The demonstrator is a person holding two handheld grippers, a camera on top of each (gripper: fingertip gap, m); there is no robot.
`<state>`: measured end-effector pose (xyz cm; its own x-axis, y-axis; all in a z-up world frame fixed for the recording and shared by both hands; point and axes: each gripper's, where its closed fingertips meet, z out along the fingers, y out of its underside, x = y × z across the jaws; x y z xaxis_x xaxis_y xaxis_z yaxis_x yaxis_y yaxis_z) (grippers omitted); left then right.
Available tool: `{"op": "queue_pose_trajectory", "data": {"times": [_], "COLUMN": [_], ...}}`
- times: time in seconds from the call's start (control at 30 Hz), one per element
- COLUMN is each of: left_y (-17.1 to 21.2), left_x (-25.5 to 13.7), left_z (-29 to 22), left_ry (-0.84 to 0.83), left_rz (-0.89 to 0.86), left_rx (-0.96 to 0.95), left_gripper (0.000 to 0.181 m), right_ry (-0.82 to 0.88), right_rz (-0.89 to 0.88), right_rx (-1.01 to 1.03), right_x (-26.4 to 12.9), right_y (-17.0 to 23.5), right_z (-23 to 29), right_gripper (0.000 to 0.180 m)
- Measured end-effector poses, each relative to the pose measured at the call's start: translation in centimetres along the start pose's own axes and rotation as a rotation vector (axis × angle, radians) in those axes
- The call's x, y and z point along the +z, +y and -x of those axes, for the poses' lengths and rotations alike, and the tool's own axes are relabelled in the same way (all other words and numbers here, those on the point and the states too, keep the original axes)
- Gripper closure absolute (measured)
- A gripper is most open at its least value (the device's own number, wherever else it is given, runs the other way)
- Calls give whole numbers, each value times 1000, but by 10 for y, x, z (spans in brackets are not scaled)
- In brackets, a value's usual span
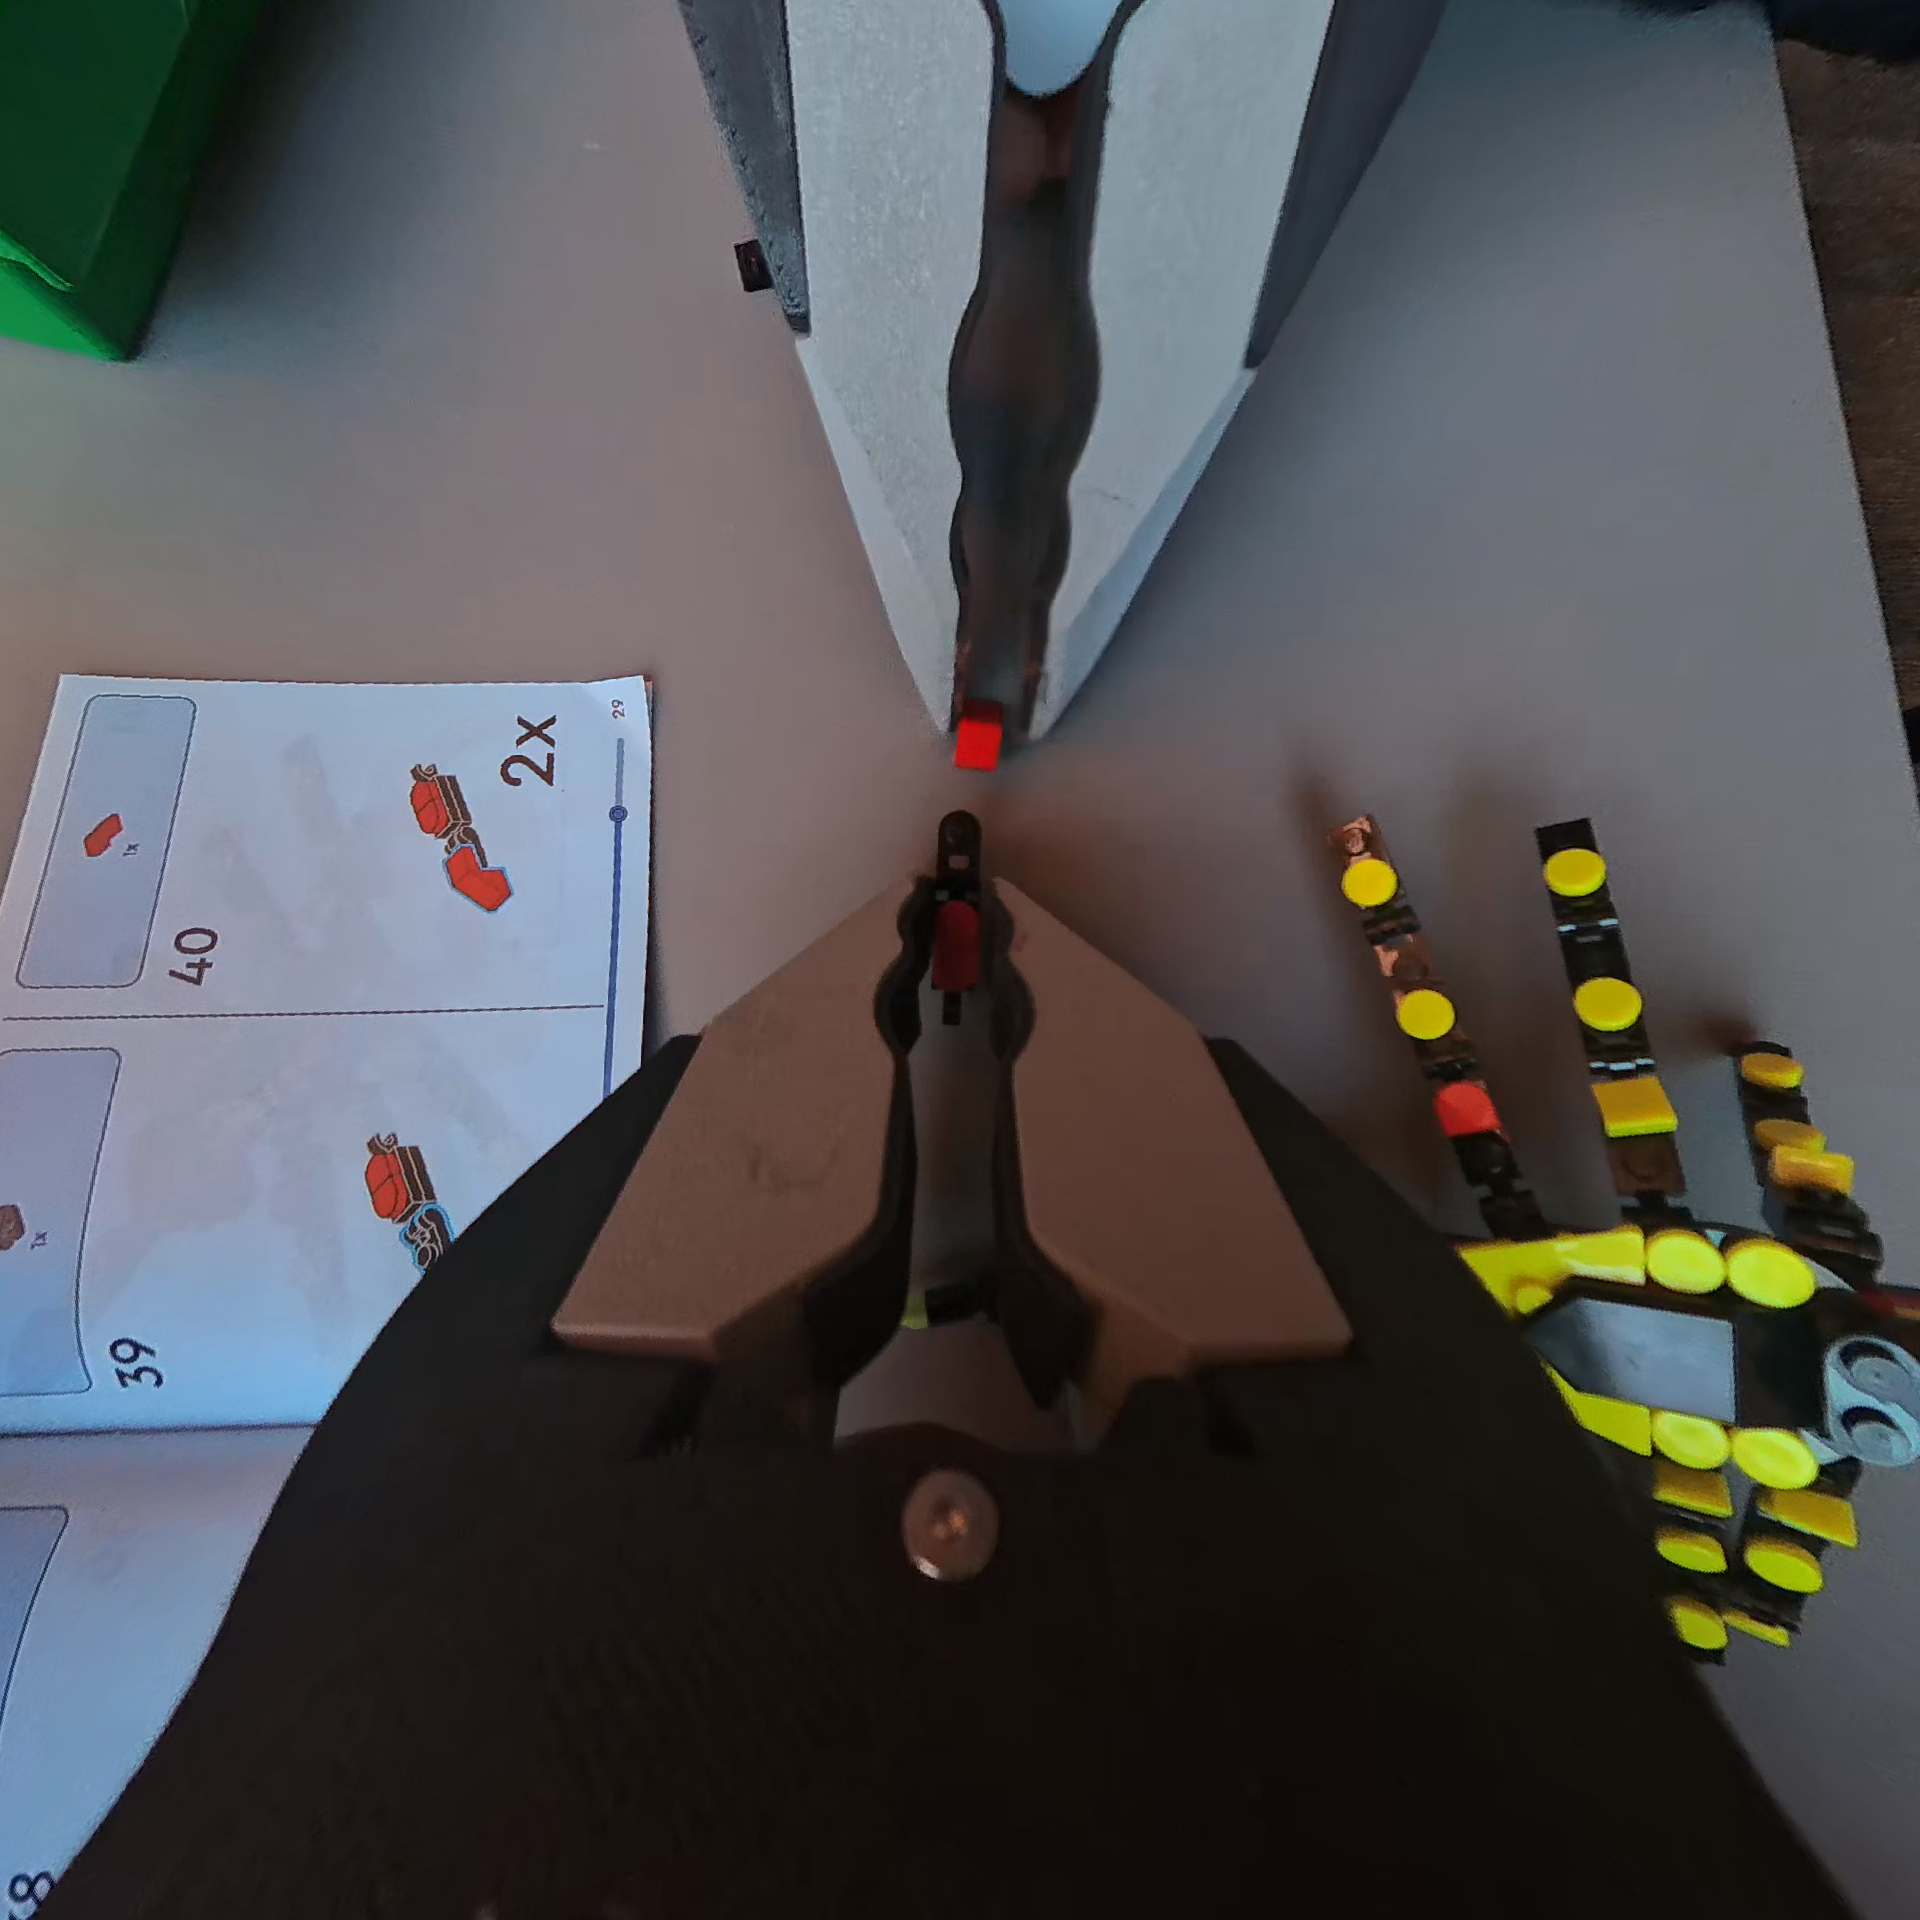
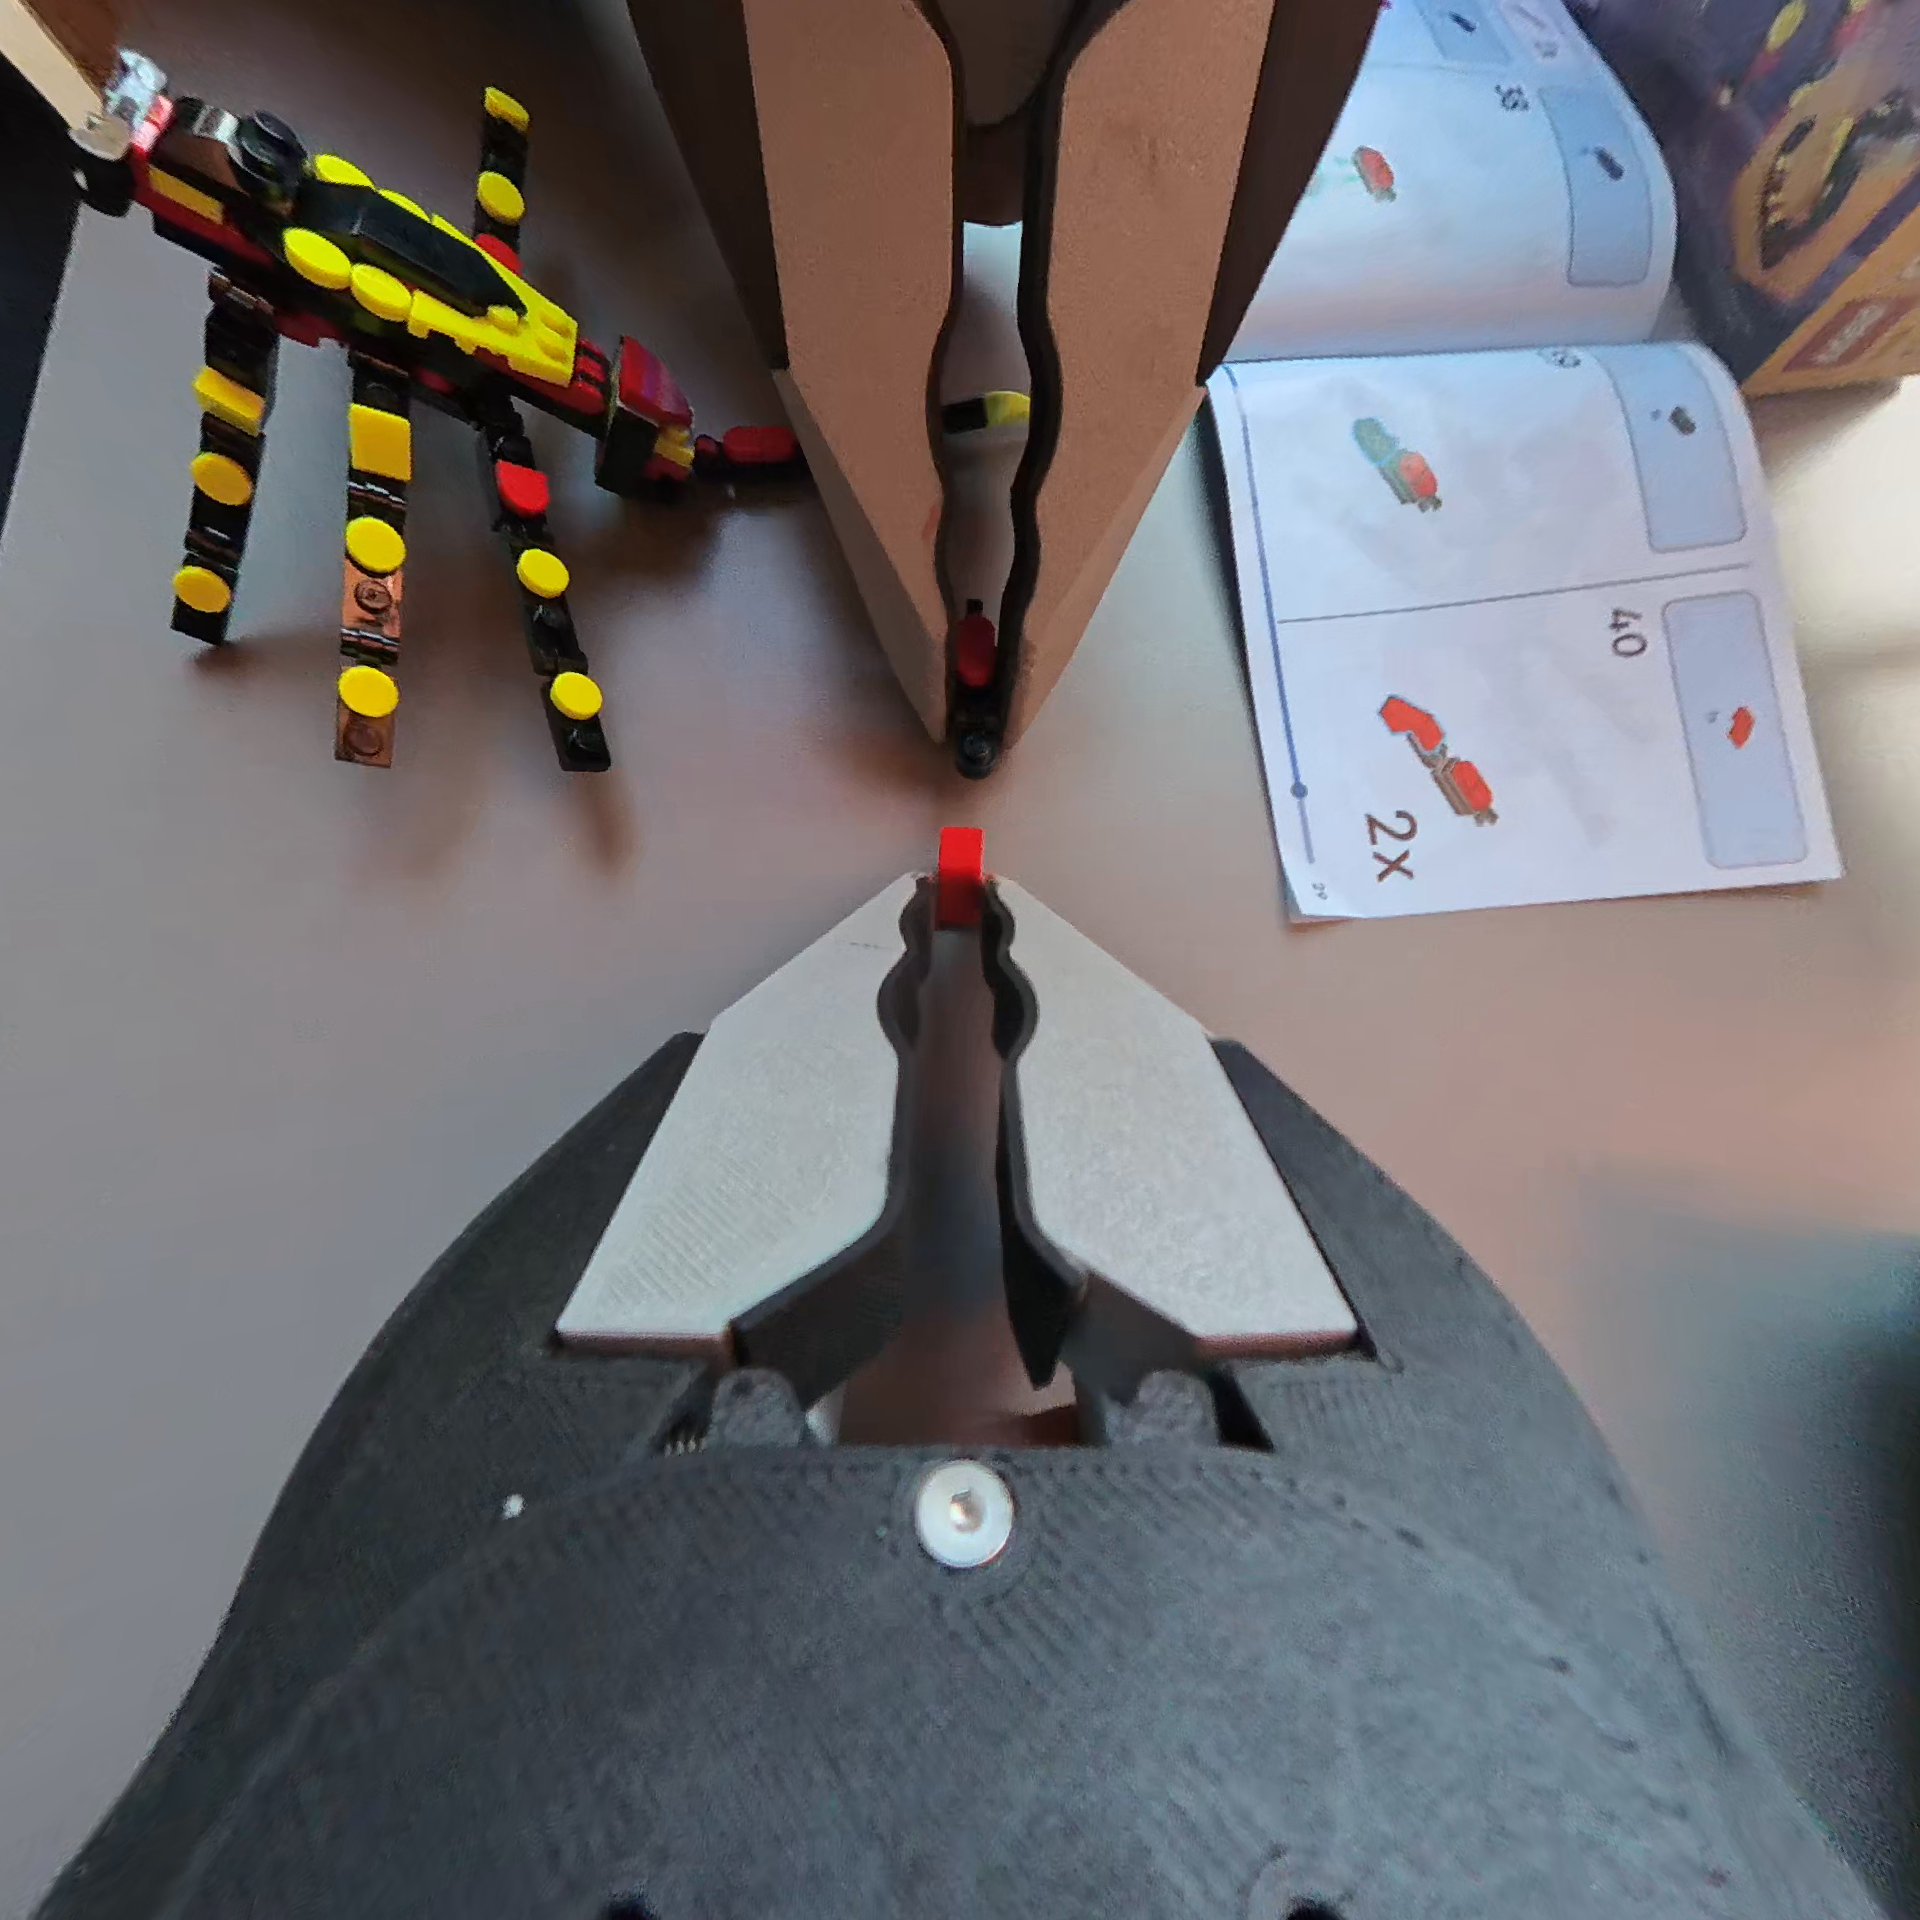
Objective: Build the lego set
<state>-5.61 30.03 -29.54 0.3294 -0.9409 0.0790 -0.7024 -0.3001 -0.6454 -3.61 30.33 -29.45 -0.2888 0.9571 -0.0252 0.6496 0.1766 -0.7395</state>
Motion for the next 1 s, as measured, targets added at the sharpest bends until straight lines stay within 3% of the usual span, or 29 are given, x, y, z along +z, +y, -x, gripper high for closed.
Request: {"op": "queue_pose_trajectory", "data": {"times": [0.07,0.7,0.77,1.0], "left_y": [-1,-2,-2,-2], "left_x": [1,2,2,2], "left_z": [0,0,0,0], "left_ry": [-2,13,14,18], "left_rz": [-3,-18,-19,-21], "left_rx": [-2,8,8,6], "left_gripper": [175,174,174,174], "right_ry": [-7,68,65,79], "right_rz": [-2,-11,-21,0], "right_rx": [22,3,15,-4], "right_x": [-1,1,0,3], "right_y": [1,-3,-4,-3], "right_z": [4,-2,-3,-3], "right_gripper": [168,175,163,173]}}
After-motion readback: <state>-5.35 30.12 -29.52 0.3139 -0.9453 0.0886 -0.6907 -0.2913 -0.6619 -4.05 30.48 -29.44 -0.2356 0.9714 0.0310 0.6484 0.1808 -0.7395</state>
